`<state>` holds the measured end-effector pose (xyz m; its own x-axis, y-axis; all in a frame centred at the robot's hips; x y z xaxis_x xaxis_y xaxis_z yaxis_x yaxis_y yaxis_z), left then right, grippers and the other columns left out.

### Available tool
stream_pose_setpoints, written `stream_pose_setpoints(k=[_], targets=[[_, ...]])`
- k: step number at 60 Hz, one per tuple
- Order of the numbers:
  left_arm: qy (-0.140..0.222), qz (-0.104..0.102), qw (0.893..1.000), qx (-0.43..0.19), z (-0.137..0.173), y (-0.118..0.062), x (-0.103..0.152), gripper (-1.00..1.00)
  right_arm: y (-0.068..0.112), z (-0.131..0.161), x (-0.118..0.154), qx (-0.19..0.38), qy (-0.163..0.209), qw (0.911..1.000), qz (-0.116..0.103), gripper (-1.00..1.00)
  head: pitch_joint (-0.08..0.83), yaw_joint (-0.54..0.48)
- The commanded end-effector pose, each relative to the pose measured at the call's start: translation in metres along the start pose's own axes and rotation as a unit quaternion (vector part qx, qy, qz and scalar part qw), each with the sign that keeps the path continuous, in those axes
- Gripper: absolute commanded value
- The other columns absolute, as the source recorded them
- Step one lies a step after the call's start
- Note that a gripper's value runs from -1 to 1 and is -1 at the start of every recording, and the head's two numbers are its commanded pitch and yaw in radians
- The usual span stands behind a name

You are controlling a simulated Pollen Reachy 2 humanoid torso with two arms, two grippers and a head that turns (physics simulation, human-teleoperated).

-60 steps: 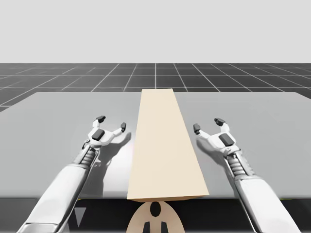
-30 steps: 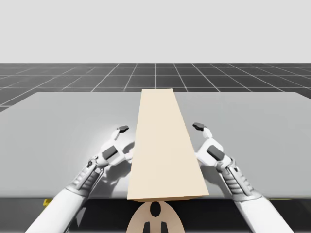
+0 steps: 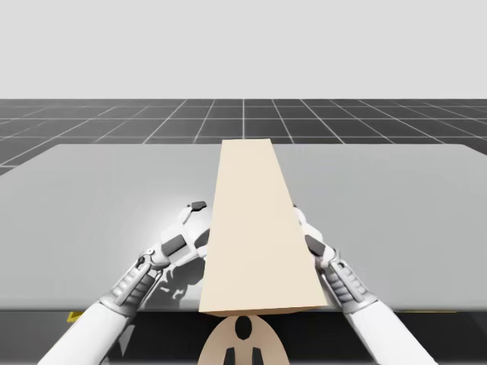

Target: Retrieve the object from inside the box.

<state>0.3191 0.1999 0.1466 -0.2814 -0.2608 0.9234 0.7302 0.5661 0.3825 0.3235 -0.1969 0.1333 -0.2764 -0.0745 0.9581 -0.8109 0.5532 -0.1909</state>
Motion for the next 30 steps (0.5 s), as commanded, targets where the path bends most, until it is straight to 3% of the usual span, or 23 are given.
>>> stream_pose_setpoints(k=[1,10,14,25,30], targets=[[-0.008,0.005,1.000,-0.027,-0.009,-0.015,0.001,-1.00,0.008,-0.018,-0.029,0.021,-0.001,0.9995,-0.023,-1.00,0.063,-0.02],[-0.007,0.000,1.000,-0.028,-0.009,-0.016,0.000,-1.00,0.001,-0.030,-0.041,0.017,-0.011,0.9979,-0.062,-1.00,0.073,-0.03],[-0.007,-0.001,1.000,-0.029,-0.009,-0.016,0.000,-1.00,-0.004,-0.035,-0.044,0.022,-0.008,0.9979,-0.061,-1.00,0.078,-0.03],[-0.008,-0.003,1.000,-0.029,-0.008,-0.016,0.000,-1.00,-0.020,-0.051,-0.061,0.016,-0.013,0.9949,-0.098,-1.00,0.086,-0.04],[-0.008,-0.003,1.000,-0.030,-0.008,-0.016,-0.001,-1.00,-0.022,-0.060,-0.070,0.018,-0.009,0.9947,-0.100,-1.00,0.089,-0.04]])
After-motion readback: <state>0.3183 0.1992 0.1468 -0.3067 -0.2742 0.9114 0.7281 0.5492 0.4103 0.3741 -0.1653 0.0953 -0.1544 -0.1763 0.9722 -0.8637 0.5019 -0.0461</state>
